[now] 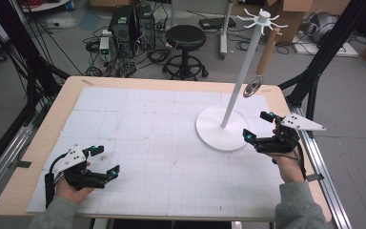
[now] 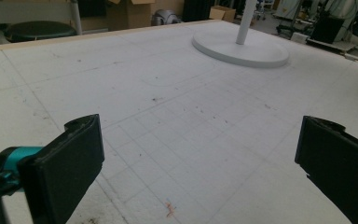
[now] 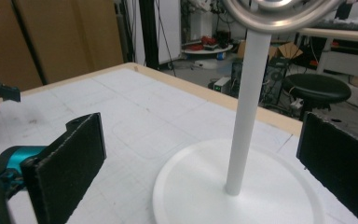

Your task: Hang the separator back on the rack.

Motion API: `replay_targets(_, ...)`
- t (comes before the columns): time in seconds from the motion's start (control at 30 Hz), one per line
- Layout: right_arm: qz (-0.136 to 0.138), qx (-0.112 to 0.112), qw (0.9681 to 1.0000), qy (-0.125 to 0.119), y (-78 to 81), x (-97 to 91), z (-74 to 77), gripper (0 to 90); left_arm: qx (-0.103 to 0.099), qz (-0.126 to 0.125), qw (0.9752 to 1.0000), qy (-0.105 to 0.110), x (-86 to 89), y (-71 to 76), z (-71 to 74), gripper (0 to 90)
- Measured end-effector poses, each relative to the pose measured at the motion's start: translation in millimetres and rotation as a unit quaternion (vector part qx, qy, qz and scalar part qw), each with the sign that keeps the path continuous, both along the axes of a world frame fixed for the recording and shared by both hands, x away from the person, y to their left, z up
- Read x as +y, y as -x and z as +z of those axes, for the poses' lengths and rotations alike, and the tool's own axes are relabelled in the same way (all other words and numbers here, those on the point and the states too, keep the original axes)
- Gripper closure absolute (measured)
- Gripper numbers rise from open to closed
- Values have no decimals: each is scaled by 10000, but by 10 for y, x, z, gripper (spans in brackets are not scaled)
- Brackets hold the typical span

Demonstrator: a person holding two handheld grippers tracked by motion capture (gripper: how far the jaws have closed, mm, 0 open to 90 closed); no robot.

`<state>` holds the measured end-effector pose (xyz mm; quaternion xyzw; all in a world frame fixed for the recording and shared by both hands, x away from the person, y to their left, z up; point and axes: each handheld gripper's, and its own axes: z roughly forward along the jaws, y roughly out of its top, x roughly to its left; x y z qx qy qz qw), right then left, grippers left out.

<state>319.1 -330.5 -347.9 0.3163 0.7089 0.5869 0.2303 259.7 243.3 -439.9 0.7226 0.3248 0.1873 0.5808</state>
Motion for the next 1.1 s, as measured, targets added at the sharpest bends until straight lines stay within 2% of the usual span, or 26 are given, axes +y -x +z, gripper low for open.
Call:
replay_targets(0.3,-53,87,9999,39,53,28,-193,4,-36,16,10000,49,-1,-8,7,18)
replay_targets(0.37,-175,104,9998,-21,66,33,-225,4,-44,16,10000,45,-3,-11,8,18)
replay_targets(0.47,-215,105,9996,-142,91,40,-274,4,-53,17,10000,61,-7,-9,14,18)
replay_targets(0.73,-37,92,9999,-83,159,100,-423,4,-74,23,9999,101,-13,-16,19,18)
replay_targets(0.83,12,182,9998,61,175,131,-495,4,-102,25,9999,114,-10,-18,26,18)
replay_targets(0.9,71,304,9995,-46,179,133,-545,4,-115,26,9998,133,-12,-18,30,18)
replay_targets(1.1,42,484,9988,4,194,121,-640,4,-189,11,9996,190,-8,-20,37,18)
